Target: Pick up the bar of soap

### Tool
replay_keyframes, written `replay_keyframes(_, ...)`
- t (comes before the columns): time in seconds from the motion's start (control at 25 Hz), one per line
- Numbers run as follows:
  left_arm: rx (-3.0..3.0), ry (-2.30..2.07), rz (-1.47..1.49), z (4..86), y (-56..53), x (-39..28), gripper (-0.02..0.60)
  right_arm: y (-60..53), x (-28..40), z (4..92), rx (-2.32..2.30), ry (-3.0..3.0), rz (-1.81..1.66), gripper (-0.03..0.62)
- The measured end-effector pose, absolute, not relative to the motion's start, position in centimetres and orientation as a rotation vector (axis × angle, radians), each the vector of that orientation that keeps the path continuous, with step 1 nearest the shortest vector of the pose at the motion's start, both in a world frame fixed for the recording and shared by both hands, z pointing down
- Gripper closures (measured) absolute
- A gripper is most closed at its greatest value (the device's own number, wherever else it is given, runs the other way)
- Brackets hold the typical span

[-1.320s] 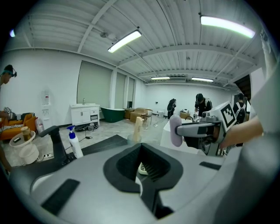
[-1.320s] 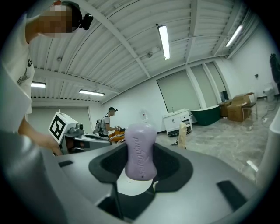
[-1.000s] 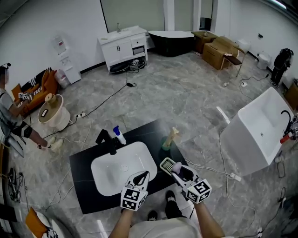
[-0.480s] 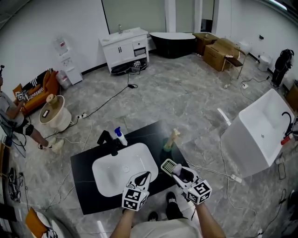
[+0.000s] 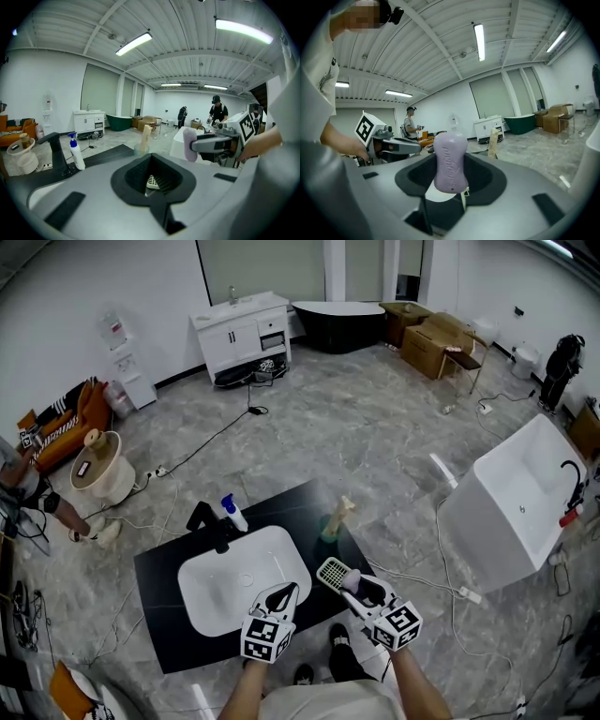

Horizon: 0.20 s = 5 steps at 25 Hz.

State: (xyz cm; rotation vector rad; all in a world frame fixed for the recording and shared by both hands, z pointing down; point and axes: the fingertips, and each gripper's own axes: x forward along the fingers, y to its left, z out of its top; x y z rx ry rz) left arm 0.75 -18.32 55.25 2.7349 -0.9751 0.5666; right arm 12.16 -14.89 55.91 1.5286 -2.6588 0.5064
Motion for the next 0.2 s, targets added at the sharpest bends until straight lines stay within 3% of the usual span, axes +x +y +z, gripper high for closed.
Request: replay_keyframes(0.2, 2.733, -0.954, 0.573, 55.92, -18.16, 1.18, 0.577, -14.69, 12.28, 56.33, 1.523, -2.658, 0.498, 0.410)
